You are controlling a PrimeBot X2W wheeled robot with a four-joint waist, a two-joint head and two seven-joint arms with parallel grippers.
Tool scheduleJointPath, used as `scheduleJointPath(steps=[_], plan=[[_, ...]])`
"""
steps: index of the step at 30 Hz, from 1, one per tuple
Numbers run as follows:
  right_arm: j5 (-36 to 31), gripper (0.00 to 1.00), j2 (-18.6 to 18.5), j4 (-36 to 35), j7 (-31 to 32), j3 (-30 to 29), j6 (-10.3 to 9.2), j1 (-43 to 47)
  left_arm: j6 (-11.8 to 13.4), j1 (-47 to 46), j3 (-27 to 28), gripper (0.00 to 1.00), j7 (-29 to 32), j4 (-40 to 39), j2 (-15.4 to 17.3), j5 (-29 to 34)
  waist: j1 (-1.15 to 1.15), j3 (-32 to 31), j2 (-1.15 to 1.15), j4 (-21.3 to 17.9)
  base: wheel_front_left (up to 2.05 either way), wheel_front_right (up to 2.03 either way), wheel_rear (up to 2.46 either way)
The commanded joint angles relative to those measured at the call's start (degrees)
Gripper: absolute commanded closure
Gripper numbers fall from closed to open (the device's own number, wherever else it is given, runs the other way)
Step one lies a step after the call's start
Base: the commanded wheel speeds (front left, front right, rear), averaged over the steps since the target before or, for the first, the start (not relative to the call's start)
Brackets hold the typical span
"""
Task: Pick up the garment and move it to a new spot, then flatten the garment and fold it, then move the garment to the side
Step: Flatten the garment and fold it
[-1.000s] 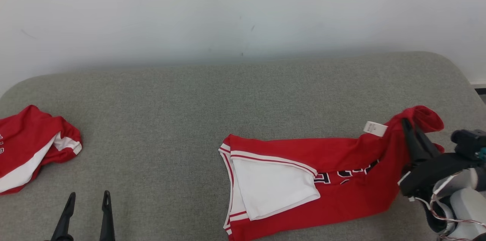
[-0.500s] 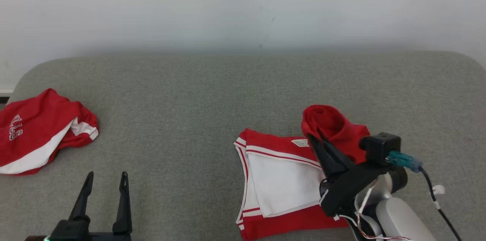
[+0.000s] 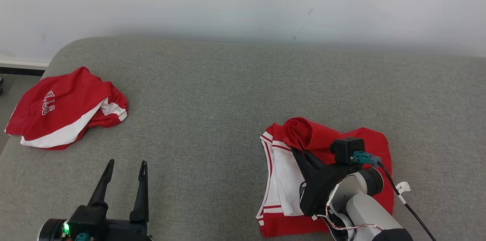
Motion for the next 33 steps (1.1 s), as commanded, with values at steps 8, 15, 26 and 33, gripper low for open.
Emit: scheduleJointPath(steps=[8, 15, 26, 33], plan=[[0.94, 1.0, 2.02, 9.56, -3.82, 3.01, -0.15, -3.09, -0.81, -1.27, 0.16, 0.0, -0.17, 1.23, -0.92, 0.67, 0.0, 0.33, 0.0, 1.6, 0.0, 0.0, 0.0], [3.86, 0.0, 2.37, 10.55, -7.81, 6.45, -0.15, -3.88, -0.79, 0.52, 1.21, 0.0, -0.17, 1.23, -1.01, 0.99, 0.0, -1.0, 0.0, -0.3, 0.0, 0.0, 0.0], [5.64, 0.0, -8.39, -1.07, -8.58, 7.78, -0.15, 2.51, -0.75, 3.03, 2.84, 0.0, -0.17, 0.26, -0.53, 1.39, 0.0, -3.22, 0.0, -2.86, 0.0, 0.0, 0.0], [5.7, 0.0, -11.15, -10.35, -4.23, 7.19, -0.15, 9.07, -0.81, 3.71, 2.88, 0.0, -0.17, -0.55, -0.84, 1.61, 0.0, -2.81, 0.0, -2.43, 0.0, 0.0, 0.0]])
